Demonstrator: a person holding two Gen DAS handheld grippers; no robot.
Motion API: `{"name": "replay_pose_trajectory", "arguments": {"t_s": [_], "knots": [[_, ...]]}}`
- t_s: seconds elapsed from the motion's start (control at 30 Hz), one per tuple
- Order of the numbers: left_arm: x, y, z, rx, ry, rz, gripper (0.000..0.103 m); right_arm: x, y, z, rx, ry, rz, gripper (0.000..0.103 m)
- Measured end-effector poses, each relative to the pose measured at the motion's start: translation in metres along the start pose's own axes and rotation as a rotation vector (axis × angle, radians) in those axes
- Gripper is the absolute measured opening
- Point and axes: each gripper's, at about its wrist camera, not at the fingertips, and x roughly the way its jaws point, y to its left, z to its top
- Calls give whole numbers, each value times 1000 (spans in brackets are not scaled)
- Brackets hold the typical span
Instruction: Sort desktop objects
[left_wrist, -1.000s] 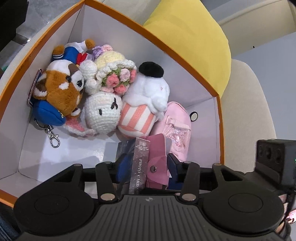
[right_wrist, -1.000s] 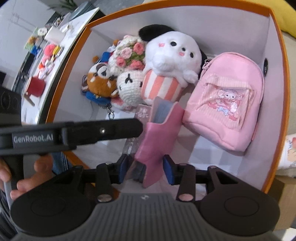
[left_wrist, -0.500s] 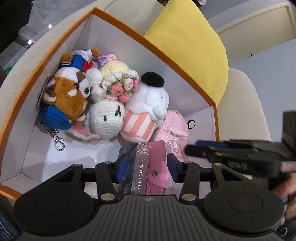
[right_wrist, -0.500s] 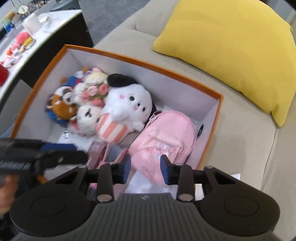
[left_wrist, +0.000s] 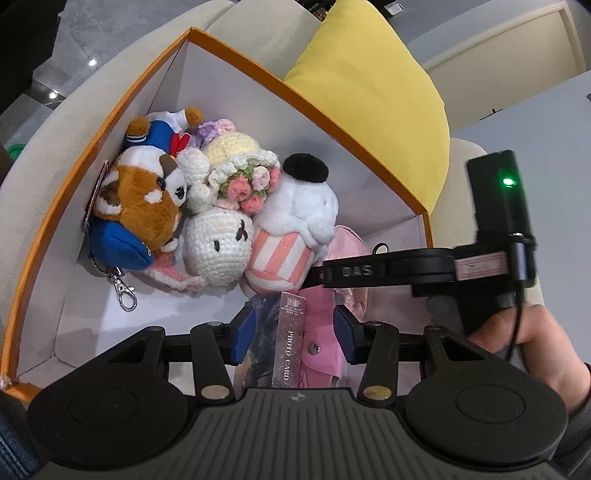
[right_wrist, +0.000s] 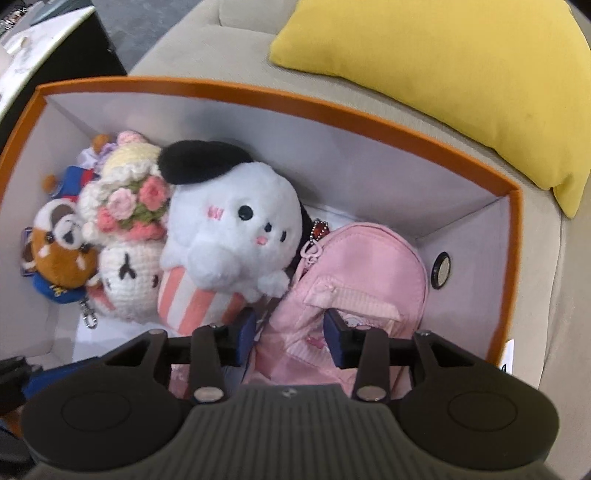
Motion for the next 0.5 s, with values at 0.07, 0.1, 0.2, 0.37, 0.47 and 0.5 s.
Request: {"name": "replay_pose_trajectory", "arguments": {"t_s": [0.07, 0.1, 0.2, 0.37, 0.47, 0.5], "knots": [[0, 1, 0, 1, 1, -6, 53, 8, 1, 2, 7, 12, -18, 45], [0, 1, 1, 2, 2, -8, 53, 12, 2, 2, 14, 13, -26, 46], [0, 0, 1, 3, 8, -11, 53, 17, 4, 0, 9, 3, -53, 43], [0, 0, 1, 5, 9, -3, 53, 5, -11, -4, 17, -19, -7, 28], [1, -1, 1, 7, 9, 4, 53, -10, -22, -7, 18, -34, 45, 21], [1, -1, 1, 6, 11, 3, 53, -15, -25, -8, 19, -41, 56, 19]]}}
